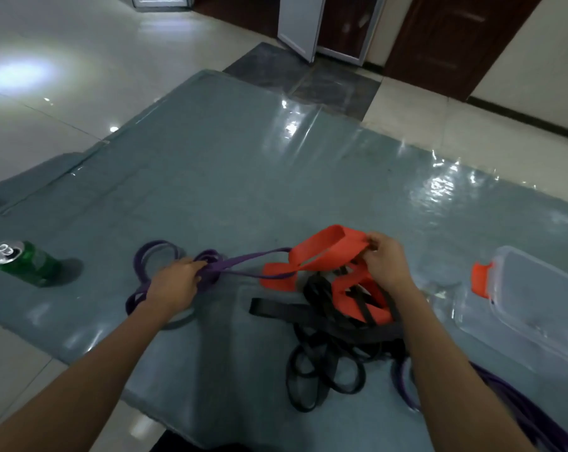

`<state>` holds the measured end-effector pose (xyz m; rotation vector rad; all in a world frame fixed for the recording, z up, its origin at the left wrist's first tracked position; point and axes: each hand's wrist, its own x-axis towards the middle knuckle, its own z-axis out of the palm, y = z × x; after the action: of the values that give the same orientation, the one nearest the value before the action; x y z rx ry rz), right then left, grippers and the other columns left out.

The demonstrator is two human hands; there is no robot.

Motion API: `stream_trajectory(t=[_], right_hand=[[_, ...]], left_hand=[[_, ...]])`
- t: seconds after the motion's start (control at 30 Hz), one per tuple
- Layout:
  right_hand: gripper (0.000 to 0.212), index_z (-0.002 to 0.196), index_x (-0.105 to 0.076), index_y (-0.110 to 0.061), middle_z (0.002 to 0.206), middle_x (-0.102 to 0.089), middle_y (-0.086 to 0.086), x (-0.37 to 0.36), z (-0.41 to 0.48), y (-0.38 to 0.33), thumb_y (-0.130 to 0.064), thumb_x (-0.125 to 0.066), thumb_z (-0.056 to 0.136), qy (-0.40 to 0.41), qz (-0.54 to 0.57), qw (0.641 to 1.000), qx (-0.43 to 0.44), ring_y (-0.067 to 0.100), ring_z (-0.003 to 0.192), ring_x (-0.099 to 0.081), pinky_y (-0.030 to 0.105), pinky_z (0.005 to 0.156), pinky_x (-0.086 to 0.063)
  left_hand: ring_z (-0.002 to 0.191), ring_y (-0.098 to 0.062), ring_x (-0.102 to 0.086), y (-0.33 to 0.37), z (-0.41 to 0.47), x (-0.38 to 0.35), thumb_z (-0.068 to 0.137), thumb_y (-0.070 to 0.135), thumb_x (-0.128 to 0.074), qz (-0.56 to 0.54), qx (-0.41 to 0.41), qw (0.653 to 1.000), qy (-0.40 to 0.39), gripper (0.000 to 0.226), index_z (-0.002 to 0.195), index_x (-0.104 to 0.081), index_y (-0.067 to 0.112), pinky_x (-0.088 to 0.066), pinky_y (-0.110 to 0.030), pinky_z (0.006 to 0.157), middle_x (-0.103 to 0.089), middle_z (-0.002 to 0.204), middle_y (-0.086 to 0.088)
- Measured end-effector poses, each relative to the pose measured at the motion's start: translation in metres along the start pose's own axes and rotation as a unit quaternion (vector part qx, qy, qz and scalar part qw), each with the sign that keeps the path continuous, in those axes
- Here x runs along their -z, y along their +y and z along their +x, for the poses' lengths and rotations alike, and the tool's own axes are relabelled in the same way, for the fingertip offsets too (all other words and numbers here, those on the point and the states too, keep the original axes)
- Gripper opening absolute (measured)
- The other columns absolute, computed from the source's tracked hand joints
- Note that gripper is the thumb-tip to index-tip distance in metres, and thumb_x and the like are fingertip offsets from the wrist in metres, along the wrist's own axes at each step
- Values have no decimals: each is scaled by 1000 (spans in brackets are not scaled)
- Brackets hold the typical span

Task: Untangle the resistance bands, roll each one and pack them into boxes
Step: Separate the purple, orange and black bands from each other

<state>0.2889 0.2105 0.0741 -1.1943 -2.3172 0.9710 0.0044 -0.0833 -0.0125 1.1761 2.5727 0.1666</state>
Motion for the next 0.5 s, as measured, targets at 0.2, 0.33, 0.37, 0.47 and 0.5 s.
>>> stream_trajectory(t=[0.2,0.33,0.37,0.47,0.5], right_hand=[[33,110,-73,-29,98,-75,5,-3,-19,43,-15,-70,81,-25,-189,982,7,31,99,-66,41,88,-50],[42,121,-67,-40,103,-72,3,-8,-45,63,-18,-63,86,-61,-313,948,-24,30,108,-59,40,93,-37],[43,123,-65,-42,102,-72,3,-11,-52,69,-19,-61,87,-74,-329,941,-33,29,108,-59,41,94,-36],[44,128,-64,-34,106,-70,6,-18,-69,76,-18,-56,88,-78,-374,922,-54,29,111,-57,43,98,-36],[46,130,-62,-30,108,-69,6,-20,-71,74,-16,-56,86,-78,-396,913,-51,29,112,-57,44,98,-36]], left_hand=[[119,-31,-51,-11,-5,-2,97,26,-54,106,-4,993,45,34,130,-64,25,-38,-46,95,-63,124,-6],[134,-30,-42,-16,-7,-11,98,29,-55,106,4,994,21,30,123,-70,24,-35,-50,103,-55,140,-4],[134,-28,-42,-17,-8,-13,99,27,-52,104,2,995,5,31,126,-68,24,-35,-49,105,-53,142,-2],[126,-27,-50,-15,-12,-16,100,25,-48,64,2,998,-8,36,133,-61,25,-39,-45,102,-53,140,1],[123,-27,-53,-12,-13,-17,100,27,-49,50,2,999,-4,35,132,-61,24,-40,-45,101,-54,139,0]])
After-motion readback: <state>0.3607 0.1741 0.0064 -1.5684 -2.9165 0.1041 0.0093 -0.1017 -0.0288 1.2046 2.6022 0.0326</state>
